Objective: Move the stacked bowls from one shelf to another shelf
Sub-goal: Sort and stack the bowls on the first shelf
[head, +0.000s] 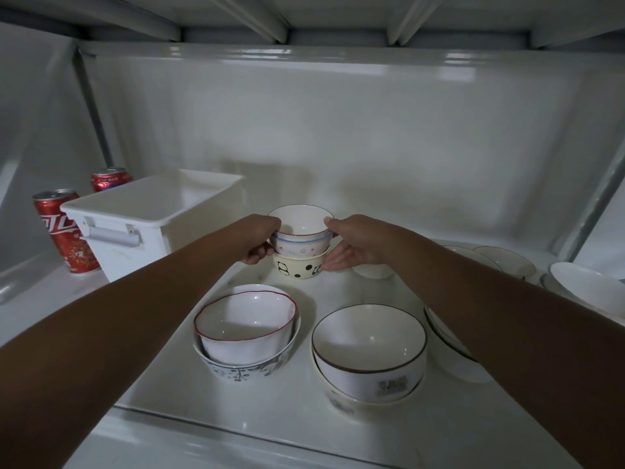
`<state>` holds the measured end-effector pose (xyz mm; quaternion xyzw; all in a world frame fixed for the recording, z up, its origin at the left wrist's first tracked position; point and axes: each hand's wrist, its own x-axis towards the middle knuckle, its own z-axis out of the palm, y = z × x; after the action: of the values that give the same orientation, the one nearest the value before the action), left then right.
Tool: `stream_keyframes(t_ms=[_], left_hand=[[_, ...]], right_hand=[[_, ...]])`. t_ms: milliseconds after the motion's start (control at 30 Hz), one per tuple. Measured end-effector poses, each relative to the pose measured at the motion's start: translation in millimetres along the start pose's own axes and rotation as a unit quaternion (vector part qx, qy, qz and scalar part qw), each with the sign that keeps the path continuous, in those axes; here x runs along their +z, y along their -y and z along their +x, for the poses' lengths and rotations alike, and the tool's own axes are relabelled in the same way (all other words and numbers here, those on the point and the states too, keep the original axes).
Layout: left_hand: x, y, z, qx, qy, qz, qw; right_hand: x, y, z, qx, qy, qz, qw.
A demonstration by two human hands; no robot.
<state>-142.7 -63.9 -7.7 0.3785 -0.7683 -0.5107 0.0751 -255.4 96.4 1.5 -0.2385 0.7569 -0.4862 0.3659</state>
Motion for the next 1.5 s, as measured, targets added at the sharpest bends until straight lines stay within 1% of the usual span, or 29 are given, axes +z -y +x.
stream_keyframes(t_ms=[133,200,233,267,300,367,400,433,533,600,700,733,800,867,967,1067,1133,1200,1233,1300,1333,1433,1500], left_hand=[[-2,0,2,-0.002,0.025,-0.028,0.999],[-1,0,1,-0.005,0.027,-0.039,0.999],[0,0,1,-0.006,0.025,-0.043,0.999],[0,1,1,-0.007,0.024,-0.045,0.999],[0,1,2,-0.007,0.023,-0.044,0.999],[0,1,3,-0.011,0.026,-0.042,0.999],[0,0,3,-0.013,0.027,-0.043,0.999],[0,0,3,-0.013,0.026,-0.045,0.999],[0,-1,3,-0.012,0.023,-0.048,0.999],[0,-2,3,-0.007,0.021,-0.042,0.999],[-1,-6,3,0.017,0.003,-0.041,0.999],[-2,-7,3,0.026,-0.002,-0.045,0.999],[-3,-8,2,0.038,-0.002,-0.055,0.998],[-4,-10,1,0.043,0.005,-0.058,0.997],[-4,-12,0,0.046,0.006,-0.055,0.997],[-5,-13,-1,0.040,0.004,-0.074,0.996],[-7,-13,-3,0.041,-0.002,-0.094,0.995],[-10,-16,-4,0.048,-0.016,-0.106,0.993],[-12,-17,-4,0.050,-0.027,-0.110,0.992],[-16,-20,-6,0.047,-0.046,-0.121,0.990],[-19,-22,-6,0.044,-0.053,-0.127,0.989],[-26,-26,-9,0.040,-0.061,-0.145,0.987],[-31,-29,-12,0.045,-0.064,-0.162,0.984]], right_hand=[[-4,1,-2,0.010,-0.002,0.015,1.000],[-9,2,0,-0.001,-0.038,0.010,0.999],[-13,3,2,-0.012,-0.073,-0.012,0.997],[-19,4,5,-0.029,-0.122,-0.066,0.990],[-27,4,8,-0.046,-0.177,-0.149,0.972],[-41,2,12,-0.049,-0.263,-0.287,0.920],[-46,0,9,-0.032,-0.274,-0.320,0.906],[-50,-4,8,-0.017,-0.268,-0.351,0.897],[-55,-11,6,0.032,-0.231,-0.399,0.887],[-54,-12,9,0.039,-0.240,-0.413,0.878],[-58,-14,18,0.017,-0.289,-0.429,0.856],[-60,-15,17,0.020,-0.289,-0.435,0.852],[-61,-15,11,0.048,-0.263,-0.431,0.862],[-67,-18,13,0.043,-0.240,-0.424,0.872],[-73,-20,14,0.061,-0.225,-0.412,0.881],[-76,-19,10,0.047,-0.207,-0.385,0.898],[-76,-20,8,0.050,-0.237,-0.361,0.901],[-76,-19,7,0.050,-0.245,-0.340,0.906],[-77,-18,8,0.037,-0.236,-0.346,0.907],[-78,-13,6,0.032,-0.256,-0.354,0.899],[-78,-11,7,0.017,-0.256,-0.345,0.903],[-81,2,12,-0.022,-0.230,-0.283,0.931],[-81,13,17,-0.033,-0.236,-0.256,0.937]])
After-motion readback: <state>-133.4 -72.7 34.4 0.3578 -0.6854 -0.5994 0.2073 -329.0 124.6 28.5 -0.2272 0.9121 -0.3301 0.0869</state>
